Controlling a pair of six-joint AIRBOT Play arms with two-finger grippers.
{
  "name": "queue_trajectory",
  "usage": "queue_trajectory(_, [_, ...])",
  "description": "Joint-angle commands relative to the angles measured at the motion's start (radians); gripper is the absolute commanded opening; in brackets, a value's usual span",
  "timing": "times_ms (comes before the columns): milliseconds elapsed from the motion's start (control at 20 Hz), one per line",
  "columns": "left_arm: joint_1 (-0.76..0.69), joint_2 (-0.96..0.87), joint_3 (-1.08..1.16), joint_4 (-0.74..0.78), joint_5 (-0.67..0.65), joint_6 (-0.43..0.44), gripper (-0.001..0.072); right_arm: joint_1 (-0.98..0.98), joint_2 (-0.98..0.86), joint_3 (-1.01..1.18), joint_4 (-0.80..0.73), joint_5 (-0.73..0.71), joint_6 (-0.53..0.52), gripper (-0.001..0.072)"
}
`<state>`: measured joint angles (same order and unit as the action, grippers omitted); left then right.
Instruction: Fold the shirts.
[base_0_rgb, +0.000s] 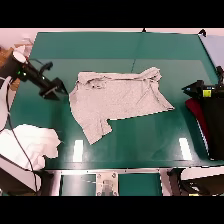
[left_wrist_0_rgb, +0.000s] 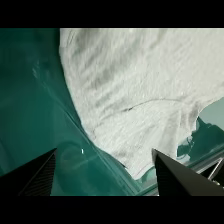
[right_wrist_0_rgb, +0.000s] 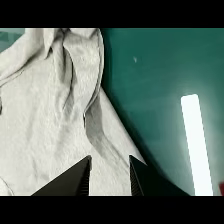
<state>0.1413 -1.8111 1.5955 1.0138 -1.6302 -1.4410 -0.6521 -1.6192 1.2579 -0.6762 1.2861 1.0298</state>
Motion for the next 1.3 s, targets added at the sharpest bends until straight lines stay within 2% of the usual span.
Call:
queue_trajectory(0, [0.001, 0.064, -0.29, -0.011, 0.12, 0.029, 0.0658, -0.037, 0.024, -0.075, -0.047, 0.016, -0.002, 0.0277])
queue_trajectory(200, [-0.036, 0.063, -0.433, -0.184, 0.378, 0.108, 0.0658, -0.017, 0.024, -0.106, -0.042, -0.004, -0.007, 0.0278])
queue_trajectory(300, [-0.06, 0.063, -0.433, -0.231, 0.449, 0.118, 0.0645, -0.007, 0.024, -0.107, -0.042, -0.003, -0.009, 0.0277])
queue_trajectory(350, [-0.074, 0.063, -0.433, -0.248, 0.456, 0.138, 0.0487, -0.006, 0.024, -0.107, -0.042, -0.003, -0.008, 0.0277])
queue_trajectory(400, [-0.087, 0.063, -0.433, -0.251, 0.449, 0.15, 0.0378, -0.006, 0.024, -0.108, -0.042, -0.003, -0.008, 0.0278])
queue_trajectory(450, [-0.098, 0.063, -0.433, -0.251, 0.422, 0.163, 0.0227, -0.006, 0.024, -0.108, -0.042, -0.003, -0.008, 0.0277])
queue_trajectory(500, [-0.099, 0.064, -0.432, -0.252, 0.384, 0.188, 0.0032, -0.009, 0.024, -0.108, -0.043, -0.003, -0.008, 0.0278])
queue_trajectory(650, [-0.054, 0.069, -0.385, -0.169, 0.299, 0.191, 0.0024, -0.032, 0.026, -0.108, -0.071, 0.01, -0.004, 0.0294])
queue_trajectory(700, [-0.026, 0.075, -0.365, -0.138, 0.294, 0.182, 0.0024, -0.034, 0.026, -0.108, -0.1, 0.02, 0.011, 0.038])
queue_trajectory(750, [0.005, 0.076, -0.343, -0.131, 0.281, 0.182, 0.0024, -0.036, 0.026, -0.114, -0.132, 0.028, 0.023, 0.0435])
queue_trajectory(800, [0.037, 0.076, -0.33, -0.134, 0.276, 0.182, 0.0025, -0.034, 0.026, -0.132, -0.149, 0.031, 0.026, 0.0441])
queue_trajectory(900, [0.073, 0.076, -0.328, -0.134, 0.276, 0.184, 0.0025, -0.021, 0.026, -0.188, -0.156, 0.023, 0.024, 0.0499])
queue_trajectory(1250, [0.079, 0.074, -0.328, -0.131, 0.279, 0.219, 0.0025, 0.118, 0.026, -0.356, -0.155, 0.012, -0.013, 0.0498])
